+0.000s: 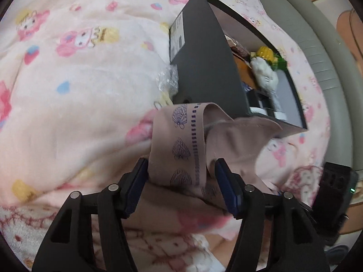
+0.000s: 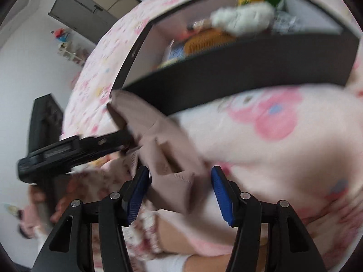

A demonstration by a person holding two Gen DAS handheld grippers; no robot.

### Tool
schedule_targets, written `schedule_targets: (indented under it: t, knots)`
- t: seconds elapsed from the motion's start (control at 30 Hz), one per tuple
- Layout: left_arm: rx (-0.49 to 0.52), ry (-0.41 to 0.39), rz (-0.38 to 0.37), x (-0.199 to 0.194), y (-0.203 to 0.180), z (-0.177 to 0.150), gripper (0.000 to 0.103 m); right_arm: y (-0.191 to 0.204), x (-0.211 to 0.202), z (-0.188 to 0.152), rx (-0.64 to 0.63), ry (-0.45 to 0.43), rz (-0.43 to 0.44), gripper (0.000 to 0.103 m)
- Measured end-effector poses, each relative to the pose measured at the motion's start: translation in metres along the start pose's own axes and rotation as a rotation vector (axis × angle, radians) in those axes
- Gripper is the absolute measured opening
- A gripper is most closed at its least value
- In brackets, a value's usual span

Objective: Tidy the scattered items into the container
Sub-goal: 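Carry the beige mask in the left gripper toward the black box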

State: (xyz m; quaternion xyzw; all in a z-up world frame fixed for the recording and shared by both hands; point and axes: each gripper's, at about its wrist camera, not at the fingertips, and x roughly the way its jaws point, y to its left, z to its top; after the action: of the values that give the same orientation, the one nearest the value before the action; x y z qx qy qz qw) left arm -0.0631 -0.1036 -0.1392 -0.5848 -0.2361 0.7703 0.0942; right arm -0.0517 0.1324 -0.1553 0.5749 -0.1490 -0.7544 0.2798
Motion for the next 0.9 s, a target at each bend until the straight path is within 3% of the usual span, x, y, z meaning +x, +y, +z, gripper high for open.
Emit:
schedule_targets:
  t: [0.03,0.07,0.1,0.13,0.3,0.37,0.47,0.57,0.77,0.8,0.87,0.9]
  knots:
    - [0.003,-0.003,0.011,0.002,0.0,0.002,0.035,0.004,0.003,0.0,-0.034,-0.004,-0.012,0.044]
    - [0.0,0.006,-0.002,0.003,0.002,0.002,0.025,0.008,0.005,0.0,-0.057,0.002,-0.029,0.016]
    - [-0.001,0.019,-0.044,0.003,0.003,0.002,0.009,0.01,0.008,0.0,-0.074,0.014,-0.043,0.01]
    - [0.0,0.018,-0.098,0.0,0.005,0.001,0.007,0.012,0.009,-0.001,-0.081,0.016,-0.048,0.01]
    - [0.025,-0.045,-0.349,-0.028,0.011,-0.007,0.006,0.019,-0.015,0.0,-0.11,-0.059,-0.072,0.007]
    - [0.01,-0.068,-0.392,-0.035,0.015,-0.008,0.006,0.017,-0.034,0.003,-0.11,-0.109,-0.104,0.007]
    - [-0.024,-0.062,-0.394,-0.034,0.017,-0.007,0.006,0.01,-0.057,0.003,-0.11,-0.159,-0.158,0.007]
    - [-0.019,-0.052,-0.37,-0.032,0.012,-0.01,0.006,-0.001,-0.058,0.003,-0.094,-0.121,-0.281,0.007]
    - [-0.076,-0.059,-0.294,-0.028,0.023,-0.014,0.007,-0.022,-0.068,-0.005,-0.05,-0.104,-0.327,0.008]
    - [-0.085,-0.057,-0.299,-0.028,0.025,-0.014,0.01,-0.022,-0.071,-0.005,-0.05,-0.116,-0.323,0.009]
    - [-0.077,-0.065,-0.329,-0.028,0.023,-0.013,0.025,-0.019,-0.079,-0.003,-0.059,-0.143,-0.294,0.012]
    - [-0.063,-0.065,-0.35,-0.028,0.019,-0.013,0.039,-0.017,-0.083,-0.002,-0.068,-0.159,-0.279,0.014]
